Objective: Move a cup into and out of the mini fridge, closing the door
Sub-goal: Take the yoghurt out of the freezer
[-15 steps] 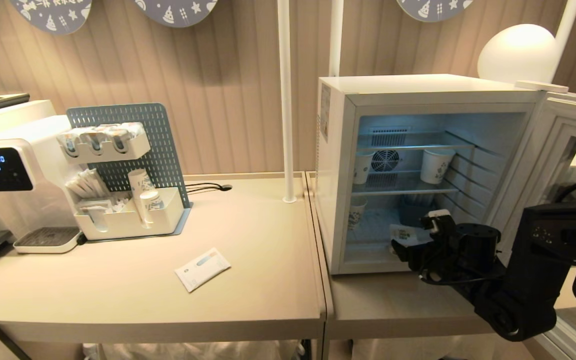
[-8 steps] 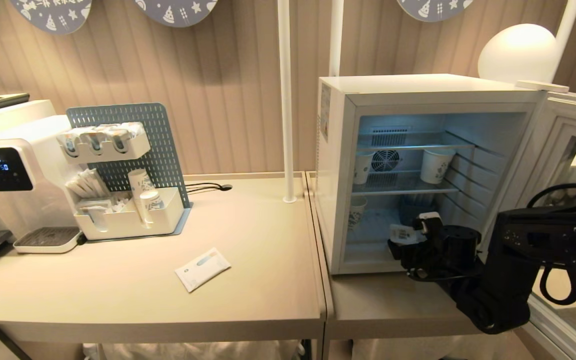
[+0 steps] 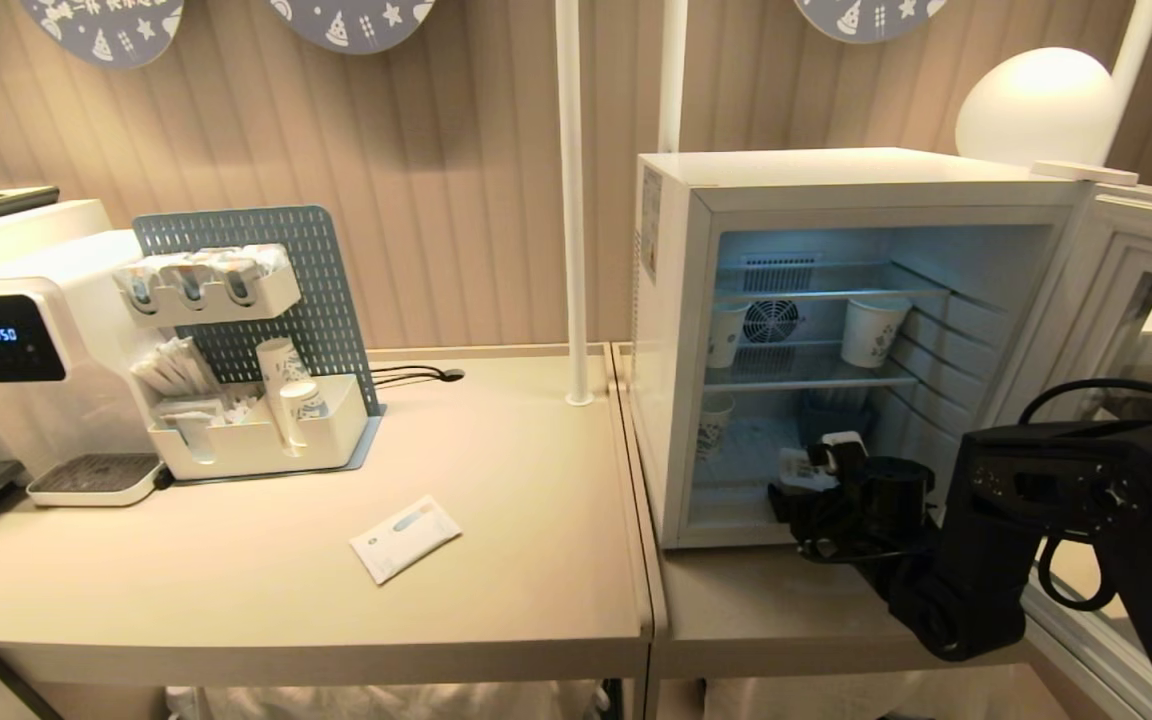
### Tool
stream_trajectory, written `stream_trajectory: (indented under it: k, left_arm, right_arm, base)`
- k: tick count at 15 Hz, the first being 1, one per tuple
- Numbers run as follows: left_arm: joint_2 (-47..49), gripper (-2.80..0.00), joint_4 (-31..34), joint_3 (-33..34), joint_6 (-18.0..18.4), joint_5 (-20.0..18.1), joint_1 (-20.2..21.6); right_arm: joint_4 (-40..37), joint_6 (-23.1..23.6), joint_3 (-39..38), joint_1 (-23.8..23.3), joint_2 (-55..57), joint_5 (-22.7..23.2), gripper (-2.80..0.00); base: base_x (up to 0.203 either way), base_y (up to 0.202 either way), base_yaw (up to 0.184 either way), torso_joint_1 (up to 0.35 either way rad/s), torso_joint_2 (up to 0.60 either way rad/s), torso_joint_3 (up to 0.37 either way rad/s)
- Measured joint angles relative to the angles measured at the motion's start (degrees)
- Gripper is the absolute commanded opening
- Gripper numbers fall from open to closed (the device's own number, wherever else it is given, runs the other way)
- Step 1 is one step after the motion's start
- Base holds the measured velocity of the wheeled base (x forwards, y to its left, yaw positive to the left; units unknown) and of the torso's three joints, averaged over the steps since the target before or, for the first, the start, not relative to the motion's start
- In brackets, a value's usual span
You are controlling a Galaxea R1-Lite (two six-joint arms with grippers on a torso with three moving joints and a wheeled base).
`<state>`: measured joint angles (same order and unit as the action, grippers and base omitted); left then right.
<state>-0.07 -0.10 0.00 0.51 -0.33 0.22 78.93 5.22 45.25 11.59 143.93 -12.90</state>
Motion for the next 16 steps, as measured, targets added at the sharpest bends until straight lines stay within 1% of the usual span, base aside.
stream_trajectory:
  k: [2, 3, 11, 14, 16]
  left_arm:
    - [0.0, -2.80, 0.0, 0.0, 0.0, 0.0, 0.0]
    - [0.0, -2.80, 0.0, 0.0, 0.0, 0.0, 0.0]
    - [0.0, -2.80, 0.0, 0.0, 0.0, 0.0, 0.0]
    - [0.0, -2.80, 0.0, 0.0, 0.1, 0.0, 0.0]
    - [0.0, -2.80, 0.0, 0.0, 0.0, 0.0, 0.0]
  right_arm:
    - [-0.5, 0.3, 0.0, 0.0, -0.2, 0.0, 0.00]
    - [-0.8, 0.3, 0.0, 0.0, -0.4, 0.1, -2.80]
    - [-1.8, 0.3, -0.5, 0.9, -2.1, 0.5, -2.80]
    - [0.0, -0.1, -5.3, 0.9, -4.2, 0.3, -2.80]
    - [2.1, -0.2, -10.5, 1.0, -7.2, 0.2, -2.80]
  base:
    - [0.000, 0.000, 0.000, 0.000, 0.00, 0.000]
    - [0.000, 0.000, 0.000, 0.000, 0.00, 0.000]
    - [0.000, 0.000, 0.000, 0.000, 0.00, 0.000]
    - [0.000, 0.000, 0.000, 0.000, 0.00, 0.000]
    - [0.000, 0.000, 0.000, 0.000, 0.00, 0.000]
